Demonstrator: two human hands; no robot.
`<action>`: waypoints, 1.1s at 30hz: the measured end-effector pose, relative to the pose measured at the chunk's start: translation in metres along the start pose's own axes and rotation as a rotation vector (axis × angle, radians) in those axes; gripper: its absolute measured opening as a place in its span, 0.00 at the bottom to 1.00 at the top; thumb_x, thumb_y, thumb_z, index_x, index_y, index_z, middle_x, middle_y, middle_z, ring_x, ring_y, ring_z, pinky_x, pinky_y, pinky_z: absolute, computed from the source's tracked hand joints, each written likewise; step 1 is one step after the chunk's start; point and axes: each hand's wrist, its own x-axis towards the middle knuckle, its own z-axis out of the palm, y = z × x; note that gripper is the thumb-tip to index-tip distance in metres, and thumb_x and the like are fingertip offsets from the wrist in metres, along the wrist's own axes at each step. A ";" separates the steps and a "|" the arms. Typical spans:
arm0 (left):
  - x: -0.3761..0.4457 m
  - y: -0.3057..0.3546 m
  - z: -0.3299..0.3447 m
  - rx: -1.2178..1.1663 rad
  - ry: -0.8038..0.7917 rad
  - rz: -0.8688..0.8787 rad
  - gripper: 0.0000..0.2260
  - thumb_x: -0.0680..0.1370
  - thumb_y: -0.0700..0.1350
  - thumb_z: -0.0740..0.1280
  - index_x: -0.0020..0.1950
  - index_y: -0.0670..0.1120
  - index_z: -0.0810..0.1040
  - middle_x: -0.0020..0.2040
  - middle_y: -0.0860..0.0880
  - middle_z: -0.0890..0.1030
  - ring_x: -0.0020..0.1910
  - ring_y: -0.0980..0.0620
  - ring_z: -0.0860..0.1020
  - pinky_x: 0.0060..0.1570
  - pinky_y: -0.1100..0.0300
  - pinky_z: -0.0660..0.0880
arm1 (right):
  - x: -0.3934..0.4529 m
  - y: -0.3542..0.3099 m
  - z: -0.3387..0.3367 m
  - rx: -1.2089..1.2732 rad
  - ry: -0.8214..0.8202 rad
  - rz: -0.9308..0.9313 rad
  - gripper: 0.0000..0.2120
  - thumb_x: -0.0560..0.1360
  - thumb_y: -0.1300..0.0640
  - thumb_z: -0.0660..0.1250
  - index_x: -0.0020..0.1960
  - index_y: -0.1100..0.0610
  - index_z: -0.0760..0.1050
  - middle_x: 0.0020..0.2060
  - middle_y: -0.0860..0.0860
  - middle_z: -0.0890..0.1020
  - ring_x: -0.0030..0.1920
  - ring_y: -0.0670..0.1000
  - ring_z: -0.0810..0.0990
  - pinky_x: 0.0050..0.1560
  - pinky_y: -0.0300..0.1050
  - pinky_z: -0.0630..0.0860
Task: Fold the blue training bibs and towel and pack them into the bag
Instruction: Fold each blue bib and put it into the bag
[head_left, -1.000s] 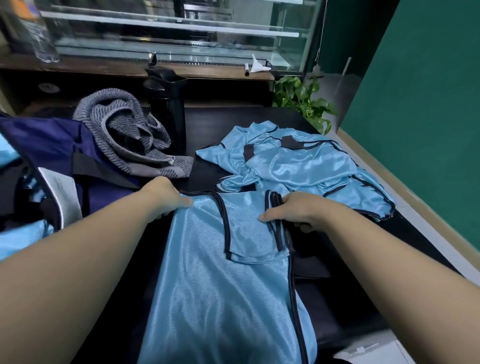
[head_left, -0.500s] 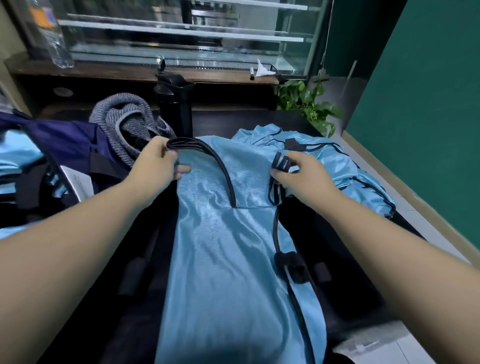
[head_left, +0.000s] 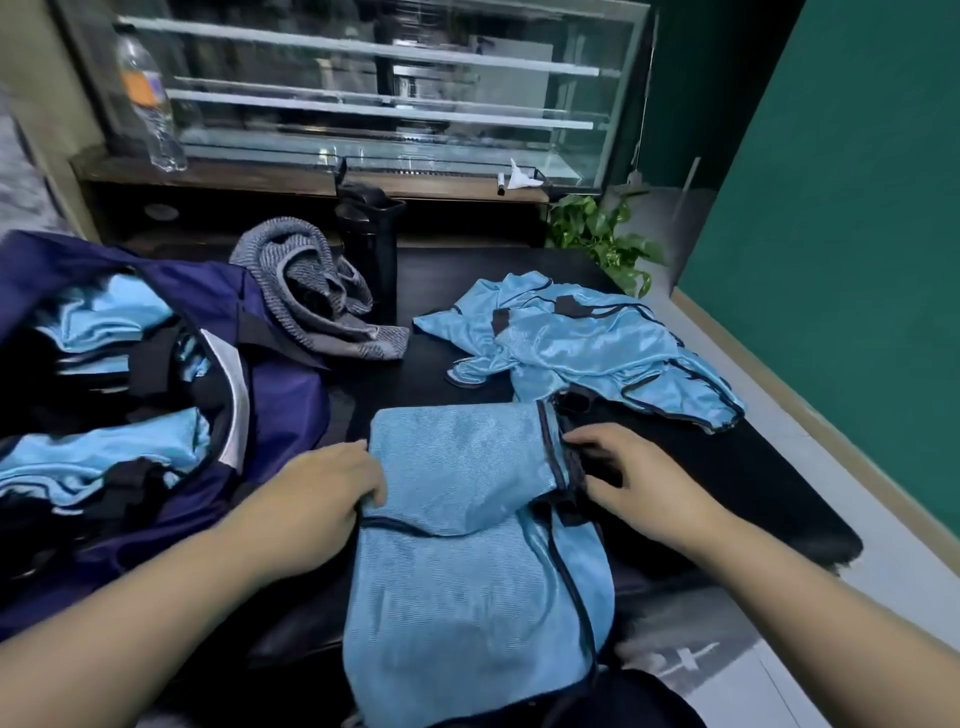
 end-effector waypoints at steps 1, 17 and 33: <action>0.001 0.008 0.001 0.006 0.006 -0.010 0.18 0.66 0.44 0.49 0.47 0.56 0.73 0.46 0.59 0.74 0.54 0.52 0.75 0.62 0.55 0.68 | -0.005 0.001 -0.001 0.040 0.022 0.071 0.19 0.73 0.66 0.66 0.61 0.51 0.74 0.55 0.44 0.77 0.56 0.42 0.76 0.61 0.34 0.68; 0.036 0.075 0.059 -0.357 -0.027 -0.090 0.22 0.81 0.46 0.62 0.74 0.55 0.63 0.72 0.64 0.59 0.73 0.65 0.53 0.72 0.65 0.51 | -0.036 0.006 0.022 -0.083 -0.066 0.244 0.12 0.74 0.51 0.69 0.56 0.43 0.76 0.57 0.37 0.70 0.59 0.43 0.62 0.57 0.41 0.55; -0.027 0.076 0.043 -0.021 0.102 -0.804 0.23 0.72 0.64 0.66 0.50 0.44 0.72 0.49 0.47 0.76 0.50 0.45 0.76 0.50 0.52 0.74 | -0.043 0.003 0.032 0.336 0.039 0.201 0.12 0.71 0.61 0.74 0.48 0.49 0.74 0.41 0.46 0.78 0.34 0.43 0.70 0.38 0.34 0.68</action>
